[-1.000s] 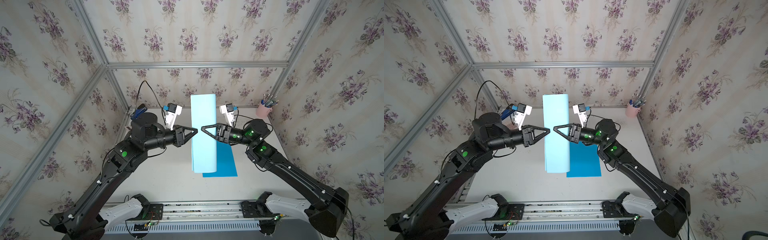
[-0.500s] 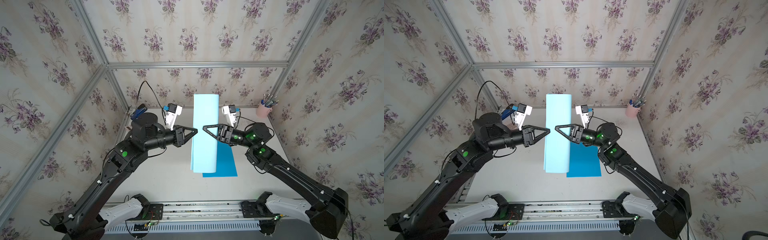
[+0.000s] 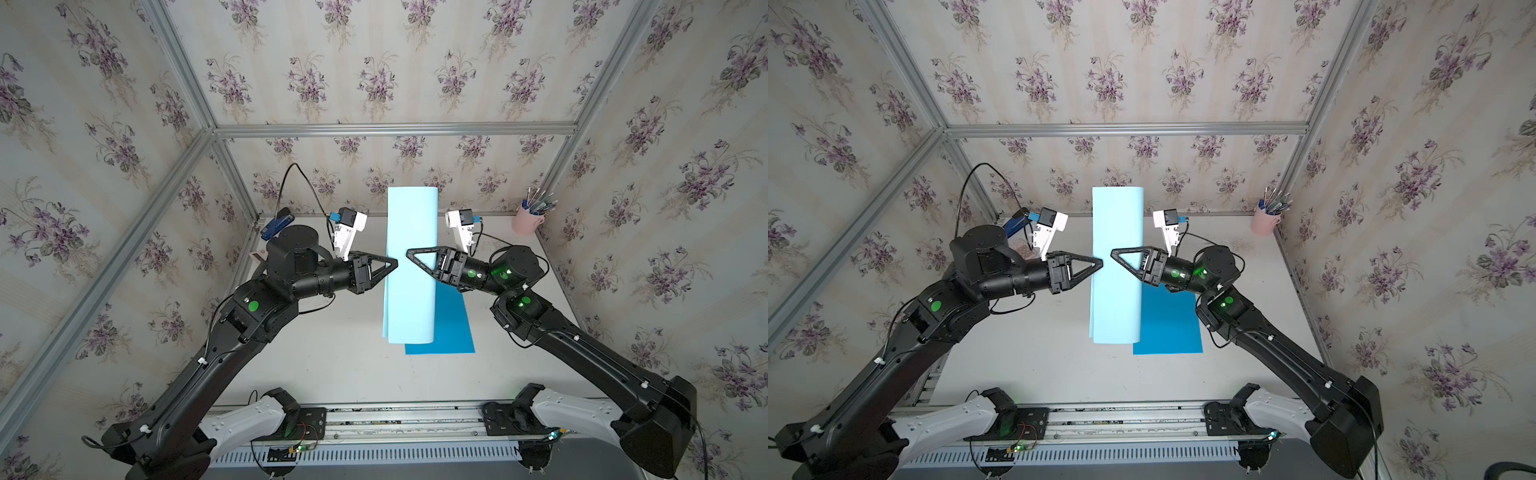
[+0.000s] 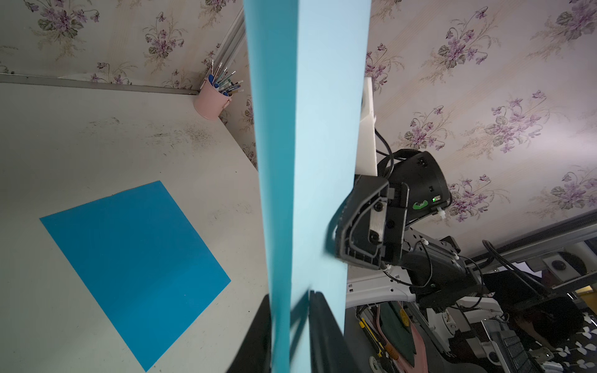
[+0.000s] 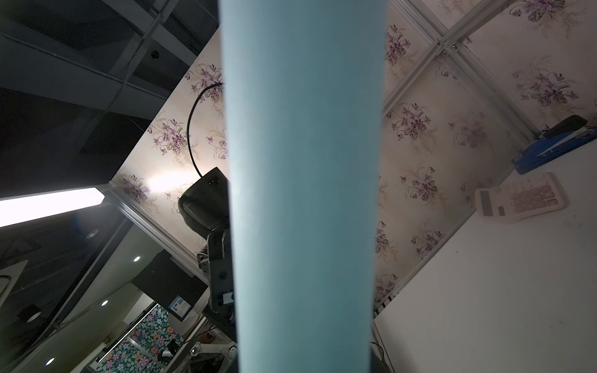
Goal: Fold the rectangular paper in half along the long edge
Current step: Fold the paper.
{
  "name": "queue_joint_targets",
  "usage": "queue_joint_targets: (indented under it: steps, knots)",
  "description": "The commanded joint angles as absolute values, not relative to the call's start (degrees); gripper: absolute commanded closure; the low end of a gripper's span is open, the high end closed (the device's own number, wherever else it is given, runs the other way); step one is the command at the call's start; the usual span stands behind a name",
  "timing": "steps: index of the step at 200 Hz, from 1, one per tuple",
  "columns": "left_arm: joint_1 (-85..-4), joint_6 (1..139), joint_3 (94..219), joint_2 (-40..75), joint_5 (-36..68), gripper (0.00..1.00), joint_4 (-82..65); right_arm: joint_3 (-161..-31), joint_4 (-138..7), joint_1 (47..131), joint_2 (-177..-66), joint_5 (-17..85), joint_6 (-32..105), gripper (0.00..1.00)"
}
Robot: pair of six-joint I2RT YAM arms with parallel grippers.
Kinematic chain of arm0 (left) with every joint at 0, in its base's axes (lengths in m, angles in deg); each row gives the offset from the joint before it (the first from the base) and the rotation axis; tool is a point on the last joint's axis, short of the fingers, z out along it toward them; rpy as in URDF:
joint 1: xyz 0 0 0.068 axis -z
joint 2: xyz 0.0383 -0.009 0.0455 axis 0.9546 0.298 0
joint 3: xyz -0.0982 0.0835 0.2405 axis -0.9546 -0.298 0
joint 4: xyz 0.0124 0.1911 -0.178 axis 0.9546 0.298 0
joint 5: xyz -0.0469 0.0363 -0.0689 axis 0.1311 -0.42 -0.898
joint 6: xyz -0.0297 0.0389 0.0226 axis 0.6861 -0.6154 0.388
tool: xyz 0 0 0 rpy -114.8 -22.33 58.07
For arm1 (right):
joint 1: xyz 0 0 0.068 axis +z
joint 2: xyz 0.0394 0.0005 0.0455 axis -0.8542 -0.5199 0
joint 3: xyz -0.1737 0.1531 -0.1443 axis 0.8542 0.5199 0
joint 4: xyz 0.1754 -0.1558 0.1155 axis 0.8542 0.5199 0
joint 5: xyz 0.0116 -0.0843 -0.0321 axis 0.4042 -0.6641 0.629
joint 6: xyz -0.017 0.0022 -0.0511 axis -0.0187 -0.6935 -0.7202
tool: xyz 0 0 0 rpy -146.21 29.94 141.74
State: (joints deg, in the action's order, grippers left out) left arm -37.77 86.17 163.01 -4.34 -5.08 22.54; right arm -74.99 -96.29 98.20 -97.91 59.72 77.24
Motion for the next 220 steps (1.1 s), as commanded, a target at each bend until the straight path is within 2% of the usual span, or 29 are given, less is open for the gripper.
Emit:
queue_joint_targets:
  steps: [1,124,220]
  knots:
    - [-37.77,86.13,162.99,-4.27,-5.96,0.77,20.38,-75.17,-97.46,98.32,-97.32,58.25,76.20,0.70]
    - [-37.73,87.12,161.69,-3.97,-7.28,0.78,18.72,-74.68,-96.92,99.19,-97.56,54.54,75.23,0.72]
    - [-37.76,87.05,161.44,-4.18,-7.37,0.86,18.63,-73.83,-97.00,99.45,-96.77,52.19,75.02,0.72]
